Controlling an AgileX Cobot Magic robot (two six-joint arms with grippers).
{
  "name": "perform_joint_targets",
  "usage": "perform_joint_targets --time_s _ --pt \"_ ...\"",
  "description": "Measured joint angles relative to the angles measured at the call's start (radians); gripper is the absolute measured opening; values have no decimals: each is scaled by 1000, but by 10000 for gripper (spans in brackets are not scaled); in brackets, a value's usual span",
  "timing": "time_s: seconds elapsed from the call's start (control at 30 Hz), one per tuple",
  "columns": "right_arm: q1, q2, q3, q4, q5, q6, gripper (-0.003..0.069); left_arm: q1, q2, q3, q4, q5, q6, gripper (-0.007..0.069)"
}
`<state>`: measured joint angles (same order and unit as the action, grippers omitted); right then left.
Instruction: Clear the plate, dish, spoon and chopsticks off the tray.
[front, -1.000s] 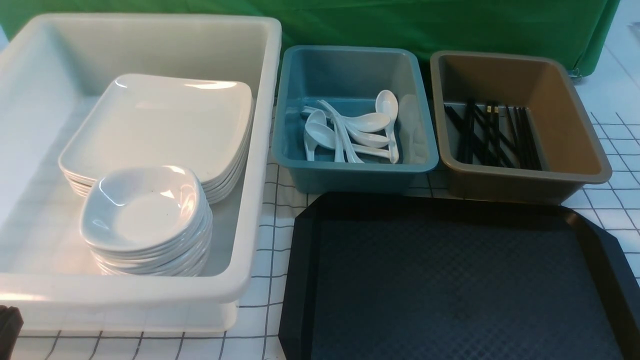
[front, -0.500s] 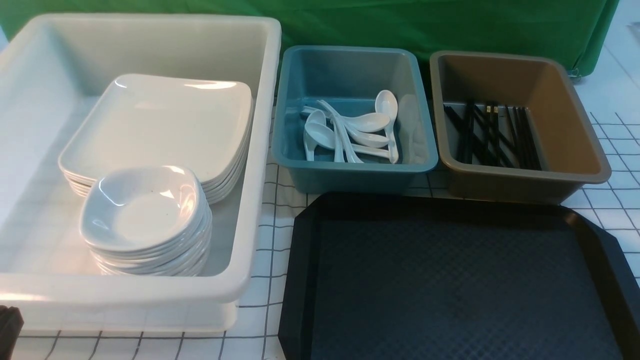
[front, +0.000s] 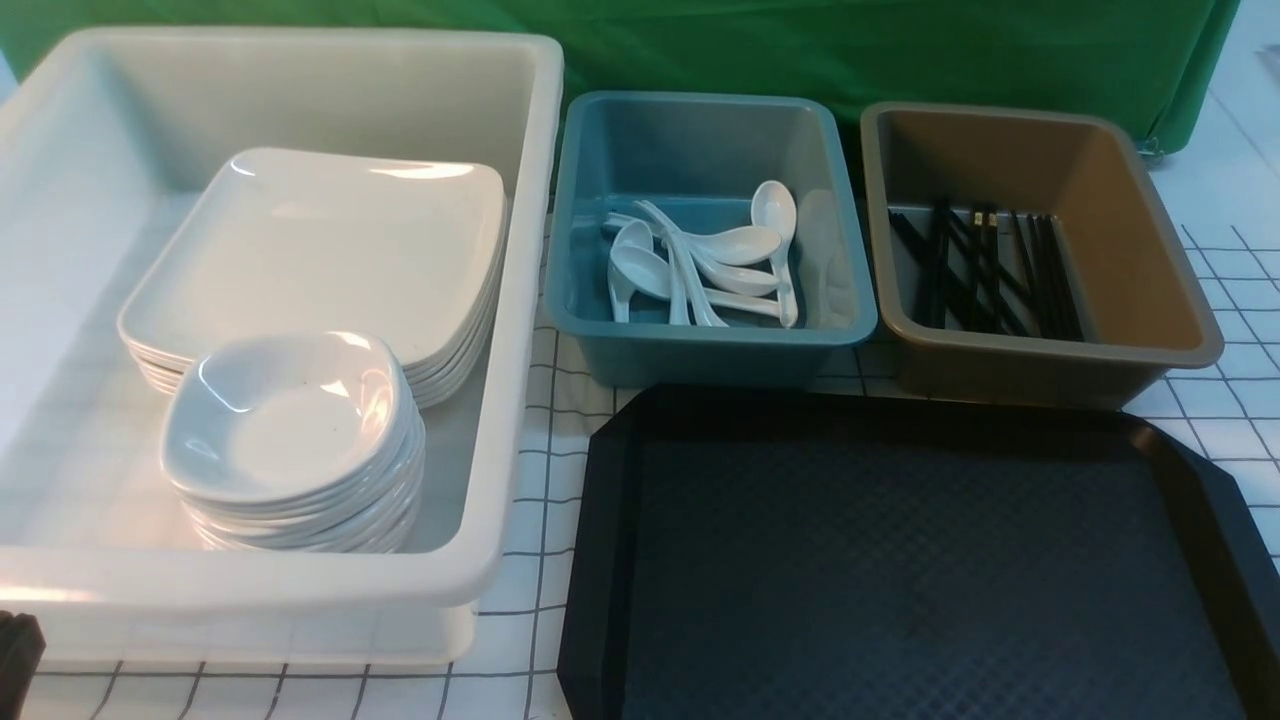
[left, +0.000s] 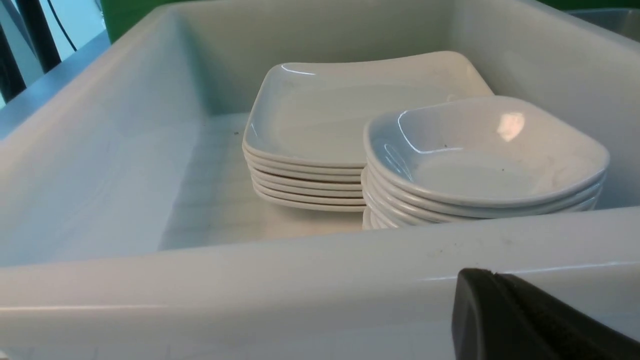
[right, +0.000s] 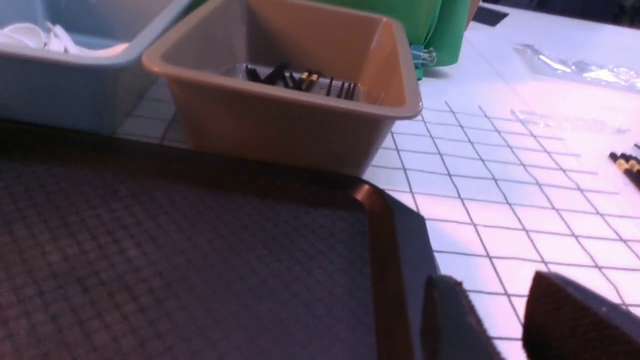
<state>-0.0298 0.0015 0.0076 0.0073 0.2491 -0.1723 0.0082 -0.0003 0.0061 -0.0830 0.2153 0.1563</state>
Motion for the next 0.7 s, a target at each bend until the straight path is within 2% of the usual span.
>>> perform_joint_targets --time_s 0.7 --pt "0 0 0 0 0 12 240 0 0 0 10 0 0 5"
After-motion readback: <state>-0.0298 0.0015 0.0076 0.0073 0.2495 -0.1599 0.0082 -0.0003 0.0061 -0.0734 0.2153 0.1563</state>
